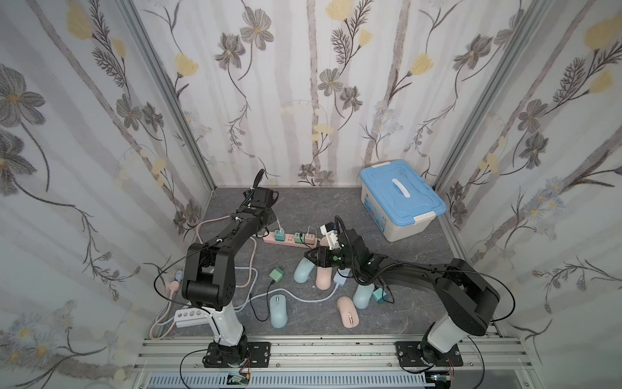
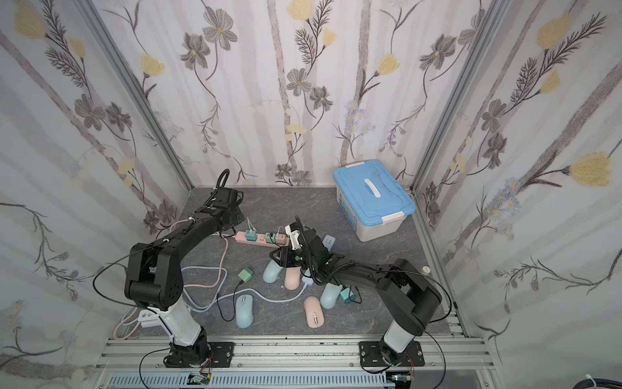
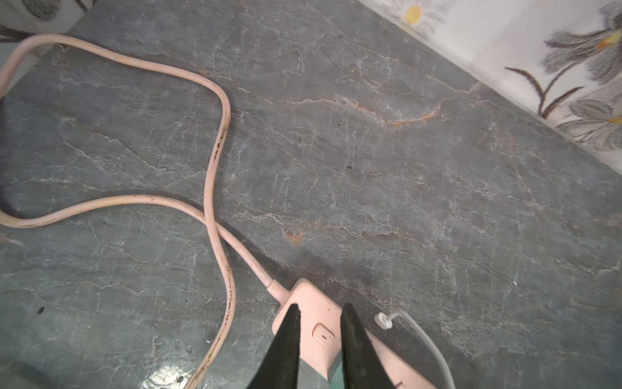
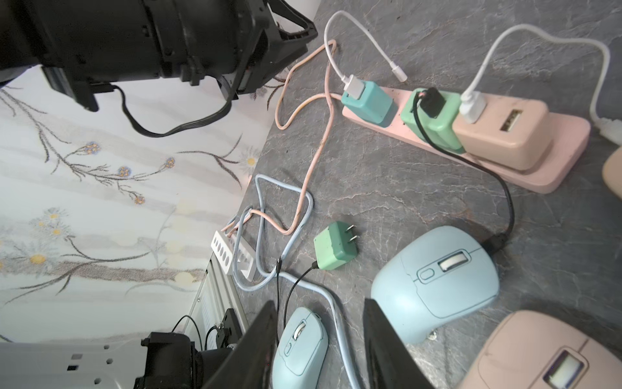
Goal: Unplug the wireless mouse
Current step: Adjust the socket at the center of the board.
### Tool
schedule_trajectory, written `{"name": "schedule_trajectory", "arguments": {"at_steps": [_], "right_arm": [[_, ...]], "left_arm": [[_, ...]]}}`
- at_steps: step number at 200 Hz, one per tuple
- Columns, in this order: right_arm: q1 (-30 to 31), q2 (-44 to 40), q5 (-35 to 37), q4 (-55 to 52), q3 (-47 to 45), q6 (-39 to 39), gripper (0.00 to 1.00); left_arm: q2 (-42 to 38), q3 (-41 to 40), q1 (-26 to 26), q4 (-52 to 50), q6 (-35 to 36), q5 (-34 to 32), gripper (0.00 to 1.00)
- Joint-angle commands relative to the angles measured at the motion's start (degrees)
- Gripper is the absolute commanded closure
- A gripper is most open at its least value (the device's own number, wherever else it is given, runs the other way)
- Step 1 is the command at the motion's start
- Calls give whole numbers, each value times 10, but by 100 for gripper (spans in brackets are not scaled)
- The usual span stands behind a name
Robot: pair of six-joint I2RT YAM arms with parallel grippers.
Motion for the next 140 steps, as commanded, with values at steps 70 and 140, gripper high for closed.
{"name": "schedule_trajectory", "arguments": {"at_steps": [70,140], "right_arm": [[7,123,-21,-24,113,10,64],[-45,205,5,-49,178,25,68]], "left_arm": [[164,105,7,-9,-18,27,85],[121,9,-14,22,-69,56,85]]}}
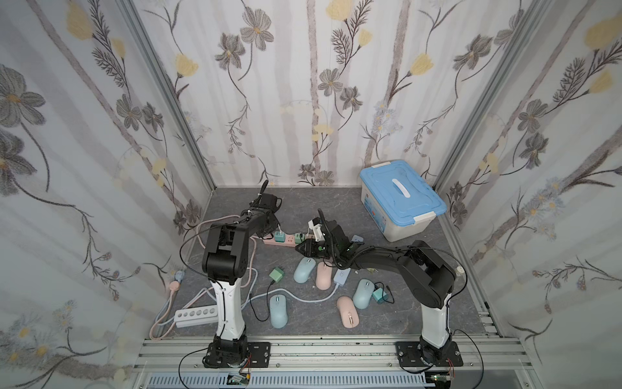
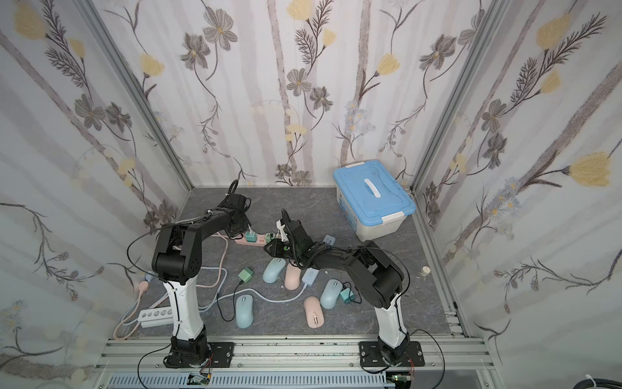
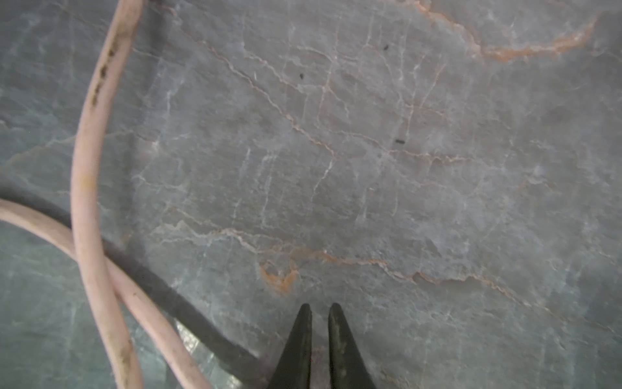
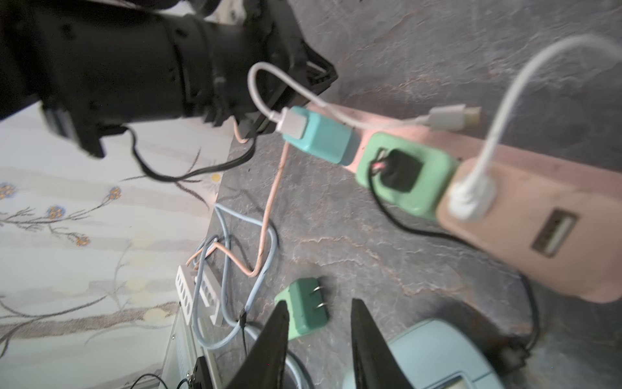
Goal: Unplug the wireless mouse
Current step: Adjust the socket at the center of the board.
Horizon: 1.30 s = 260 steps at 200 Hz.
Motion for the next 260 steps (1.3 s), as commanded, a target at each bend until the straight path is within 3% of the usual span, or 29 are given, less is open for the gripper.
{"name": "schedule_trajectory", "arguments": {"at_steps": [1,110,173,220,260], "right_arm": [[-20,17,12,-13,21,7,68],[-69,40,72,-52,48,-2,69],[-76,16,75,-79,81,-33,66],[-76,-45,79,-54,33,-27,54],[-76,-104,72,-15,-33,-12,34]], "left_arm": [[-16,-17,-11,-2,-24,14,86],[-106,-129,-57,21,-95,25,85],[-207,-133,-57,-49,-61,-28,67],[-314,-166,-57,-76,-52,-52,58],[-390,-194,-64,-81,-32,-1,43]]}}
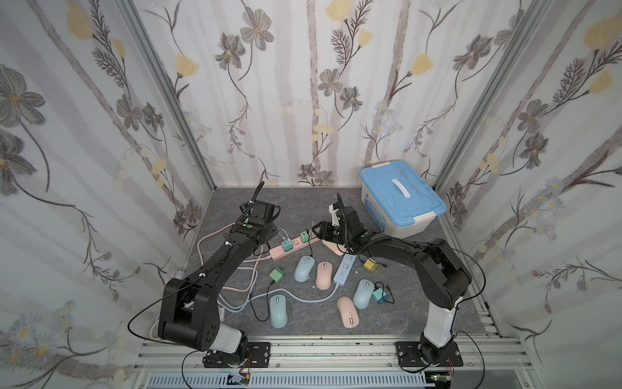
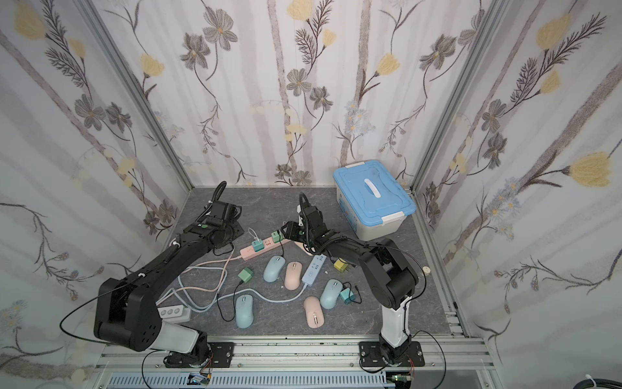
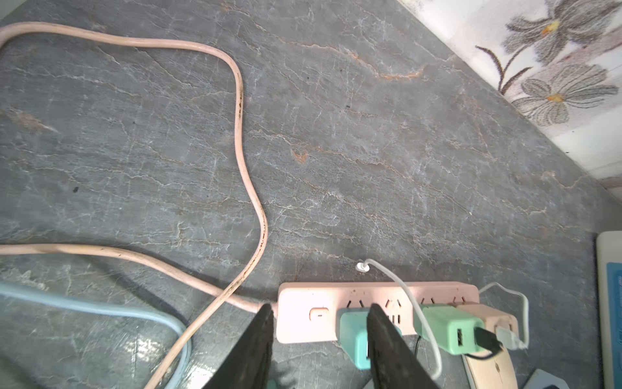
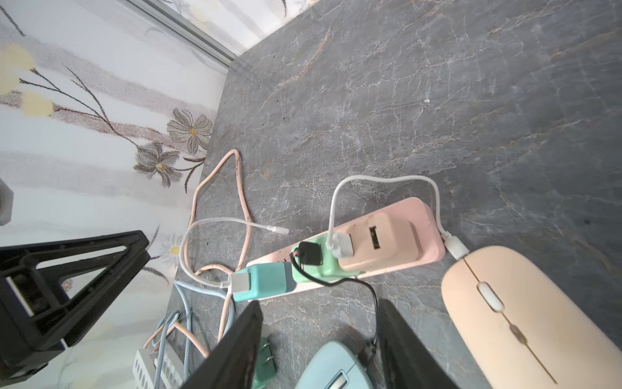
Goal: Unplug the wireless mouse
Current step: Adjust the socket at the center of the board, then remove the plug from the socket.
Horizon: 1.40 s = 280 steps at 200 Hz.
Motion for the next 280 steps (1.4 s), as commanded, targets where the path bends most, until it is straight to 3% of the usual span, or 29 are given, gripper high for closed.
{"name": "schedule_trajectory", "arguments": {"at_steps": [1,45,90,205,280], "right_arm": [[0,-29,1,54,-28,14,34],[1,-68,-24,114,-101,46,27],[-1,-82,-20,127,-132,48,26],[-2,-108,-6,124,-164,49,25],[-1,-107,3,115,-160,51,25]], "left_arm": [[-27,-6,-6,-17,24,28,43],[-1,38,-44,-87,104,104,21],[74,95,-70,-179,208,119,12],[213,173,-89,-153,397,46,18],[280,210,-86,-163,448,92,30]]}}
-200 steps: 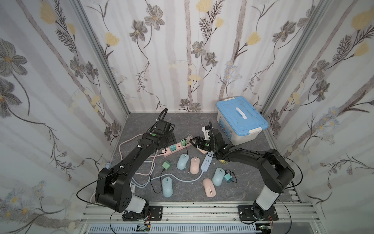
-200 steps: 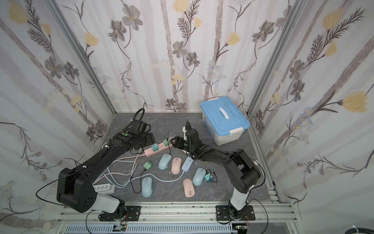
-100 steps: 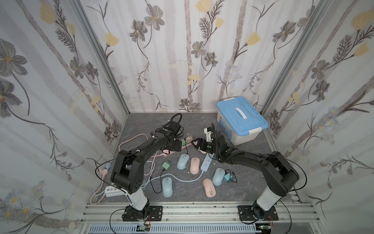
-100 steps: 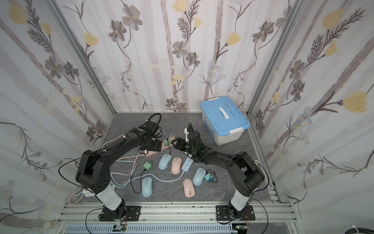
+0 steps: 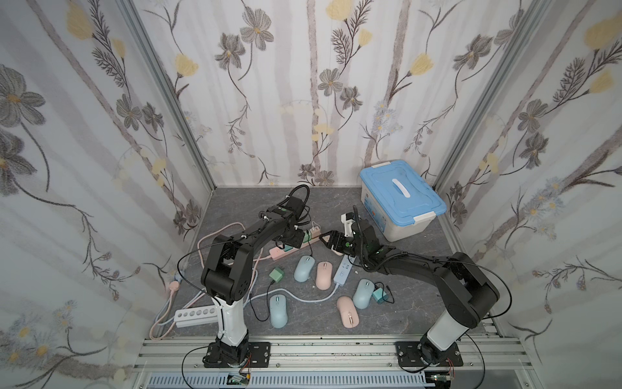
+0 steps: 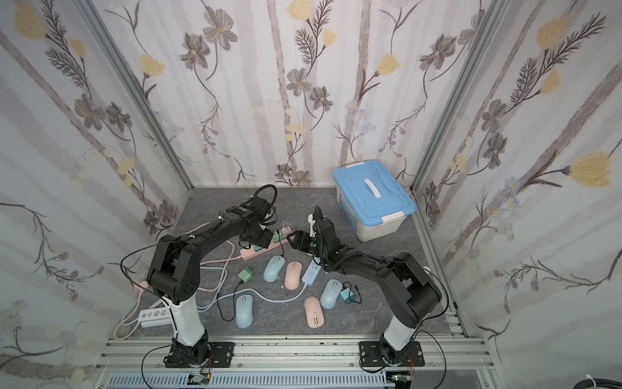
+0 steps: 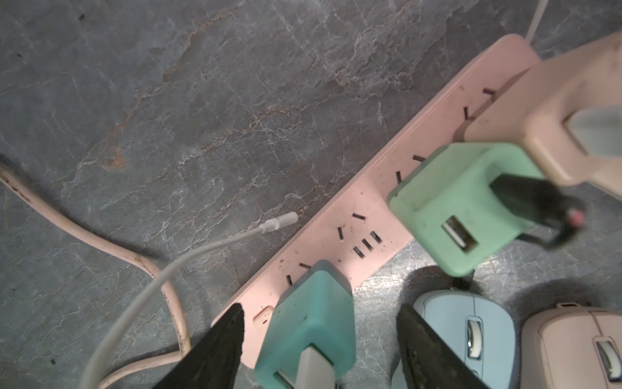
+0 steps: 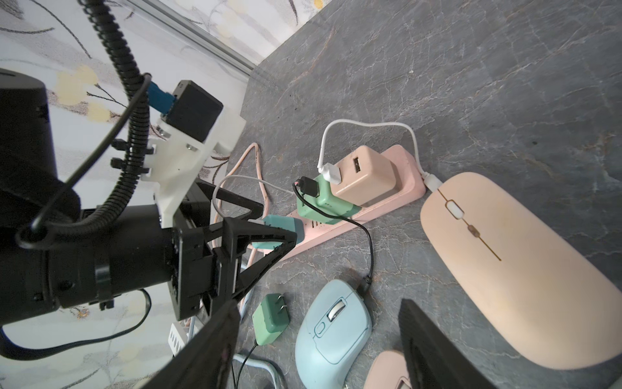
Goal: Unplug the wireless mouse
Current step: Remove the plug from the socket.
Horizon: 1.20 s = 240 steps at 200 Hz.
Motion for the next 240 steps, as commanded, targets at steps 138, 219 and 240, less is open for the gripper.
{"name": "schedule_trajectory", "arguments": {"at_steps": [138,219,240], "right_arm": [[15,5,32,-17,29,16,26],[34,21,25,-17,39,27,27],[37,28,18,-13,43,31,28]], "left_arm": [[-11,-45,9,34,76,25,51],[-17,-49,9,56,76,11,69],[-18,-45,9,61,76,12,74]]}}
